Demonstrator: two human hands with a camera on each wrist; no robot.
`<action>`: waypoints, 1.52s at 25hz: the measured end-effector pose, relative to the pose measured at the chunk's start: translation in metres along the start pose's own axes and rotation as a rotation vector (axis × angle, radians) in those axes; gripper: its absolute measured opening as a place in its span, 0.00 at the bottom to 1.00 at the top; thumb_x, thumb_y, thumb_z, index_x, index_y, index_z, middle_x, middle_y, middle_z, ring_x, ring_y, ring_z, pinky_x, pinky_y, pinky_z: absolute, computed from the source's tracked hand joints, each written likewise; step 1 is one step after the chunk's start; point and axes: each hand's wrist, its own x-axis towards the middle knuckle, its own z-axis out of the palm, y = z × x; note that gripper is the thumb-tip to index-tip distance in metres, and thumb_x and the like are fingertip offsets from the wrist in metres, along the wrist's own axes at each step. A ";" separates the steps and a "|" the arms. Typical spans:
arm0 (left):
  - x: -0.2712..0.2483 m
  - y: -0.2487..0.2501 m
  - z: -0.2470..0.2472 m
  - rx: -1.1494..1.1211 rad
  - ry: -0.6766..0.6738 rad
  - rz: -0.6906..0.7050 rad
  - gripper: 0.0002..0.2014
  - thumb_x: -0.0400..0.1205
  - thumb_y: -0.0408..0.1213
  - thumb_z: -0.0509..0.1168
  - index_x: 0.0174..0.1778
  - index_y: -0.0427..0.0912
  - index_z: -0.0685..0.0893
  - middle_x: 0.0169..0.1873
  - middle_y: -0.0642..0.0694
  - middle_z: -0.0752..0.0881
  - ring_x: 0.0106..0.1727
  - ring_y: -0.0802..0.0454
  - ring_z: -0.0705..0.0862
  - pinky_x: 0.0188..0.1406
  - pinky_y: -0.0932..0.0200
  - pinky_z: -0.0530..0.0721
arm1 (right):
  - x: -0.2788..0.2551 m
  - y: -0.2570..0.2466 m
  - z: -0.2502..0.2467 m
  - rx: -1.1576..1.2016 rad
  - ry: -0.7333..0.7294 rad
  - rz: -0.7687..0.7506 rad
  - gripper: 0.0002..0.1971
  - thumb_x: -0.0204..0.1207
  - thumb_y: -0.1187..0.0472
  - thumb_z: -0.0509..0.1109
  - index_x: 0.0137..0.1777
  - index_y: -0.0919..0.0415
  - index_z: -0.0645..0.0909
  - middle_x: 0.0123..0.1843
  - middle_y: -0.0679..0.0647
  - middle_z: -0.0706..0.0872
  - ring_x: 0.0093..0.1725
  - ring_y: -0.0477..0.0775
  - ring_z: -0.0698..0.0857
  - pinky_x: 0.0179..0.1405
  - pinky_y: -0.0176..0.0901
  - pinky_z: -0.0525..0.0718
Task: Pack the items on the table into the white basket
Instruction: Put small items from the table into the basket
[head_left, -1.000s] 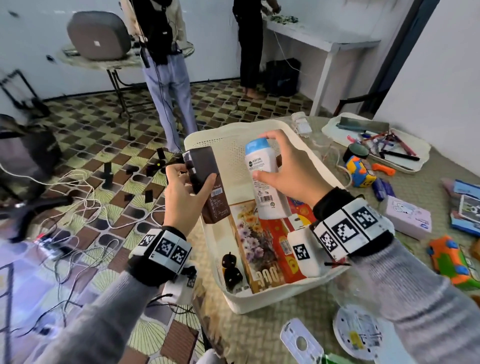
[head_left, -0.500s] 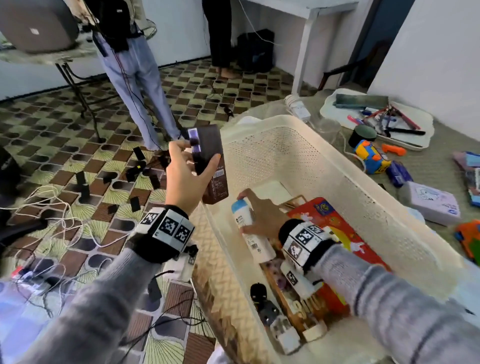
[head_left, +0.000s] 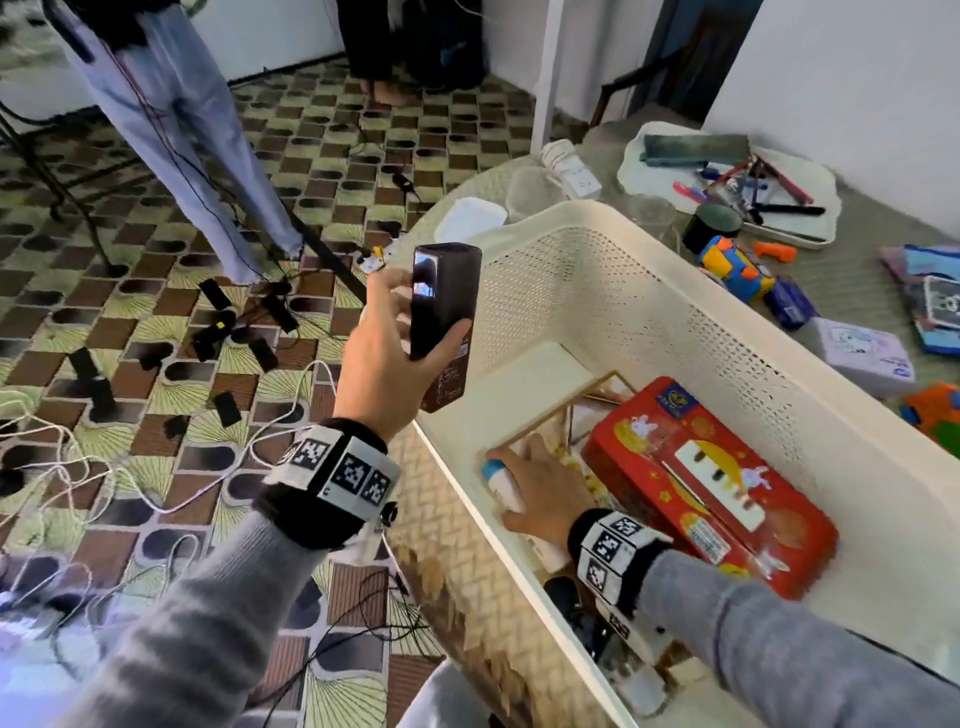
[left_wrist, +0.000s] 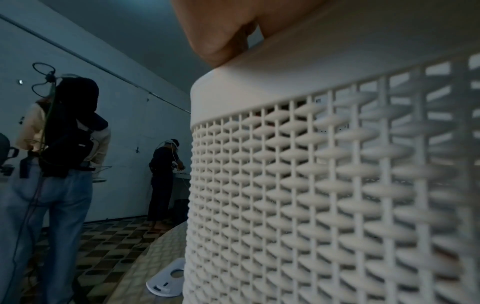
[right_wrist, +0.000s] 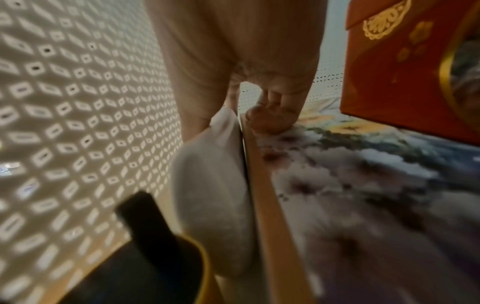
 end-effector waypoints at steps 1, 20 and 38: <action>0.000 0.000 0.000 -0.007 0.000 -0.002 0.25 0.74 0.43 0.75 0.59 0.50 0.66 0.47 0.46 0.85 0.42 0.47 0.88 0.39 0.43 0.87 | 0.000 0.000 0.000 -0.012 -0.011 0.005 0.38 0.68 0.50 0.74 0.76 0.47 0.62 0.64 0.57 0.66 0.56 0.62 0.81 0.51 0.51 0.83; -0.002 -0.003 0.001 -0.084 0.018 0.016 0.26 0.73 0.38 0.76 0.61 0.41 0.71 0.42 0.63 0.80 0.36 0.75 0.84 0.28 0.75 0.81 | -0.021 0.047 -0.128 -0.089 0.870 -0.156 0.24 0.70 0.60 0.75 0.65 0.61 0.77 0.54 0.62 0.79 0.52 0.60 0.79 0.48 0.56 0.80; 0.007 0.025 -0.012 -0.282 -0.012 -0.267 0.22 0.76 0.36 0.72 0.63 0.45 0.72 0.51 0.41 0.87 0.38 0.59 0.89 0.34 0.63 0.88 | -0.063 0.126 -0.157 -0.015 0.720 0.260 0.25 0.79 0.65 0.65 0.74 0.50 0.68 0.47 0.58 0.86 0.45 0.65 0.85 0.32 0.45 0.69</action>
